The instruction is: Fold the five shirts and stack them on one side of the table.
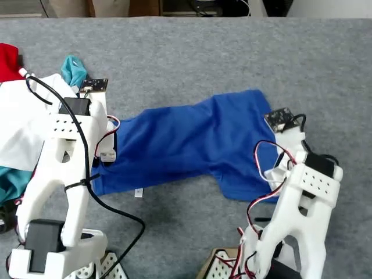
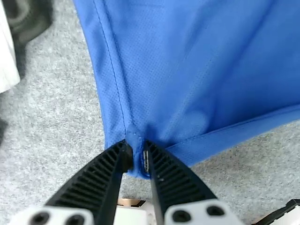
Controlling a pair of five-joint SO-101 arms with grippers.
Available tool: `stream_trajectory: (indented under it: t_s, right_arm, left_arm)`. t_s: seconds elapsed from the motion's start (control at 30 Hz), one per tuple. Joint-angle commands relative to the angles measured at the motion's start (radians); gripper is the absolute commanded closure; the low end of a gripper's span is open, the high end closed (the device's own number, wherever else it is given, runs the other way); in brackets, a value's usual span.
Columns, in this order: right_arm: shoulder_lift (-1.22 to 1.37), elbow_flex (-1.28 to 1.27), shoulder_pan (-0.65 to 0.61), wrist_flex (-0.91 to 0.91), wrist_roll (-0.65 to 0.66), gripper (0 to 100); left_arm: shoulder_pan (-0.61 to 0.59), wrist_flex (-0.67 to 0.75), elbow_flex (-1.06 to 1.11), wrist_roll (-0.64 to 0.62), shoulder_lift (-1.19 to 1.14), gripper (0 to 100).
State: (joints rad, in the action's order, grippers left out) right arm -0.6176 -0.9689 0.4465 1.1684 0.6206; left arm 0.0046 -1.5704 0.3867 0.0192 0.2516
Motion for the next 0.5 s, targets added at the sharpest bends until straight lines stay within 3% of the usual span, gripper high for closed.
stream_trajectory:
  t_s: [0.0, 0.2, 0.37, 0.47]
  right_arm:
    - [-0.028, -0.007, 0.038, -0.020, 0.009, 93.4]
    - [-0.033, -0.005, 0.073, -0.012, 0.003, 73.9]
    - [-0.035, 0.058, 0.056, 0.044, -0.017, 72.1]
    - [-0.035, 0.151, 0.016, 0.117, -0.080, 72.1]
  left_arm:
    - [0.011, -0.017, -0.003, 0.009, 0.039, 98]
    - [0.006, -0.052, -0.008, 0.009, 0.039, 98]
    - [0.009, -0.117, -0.031, 0.009, 0.039, 97]
    - [0.000, -0.167, -0.064, 0.002, 0.039, 88]
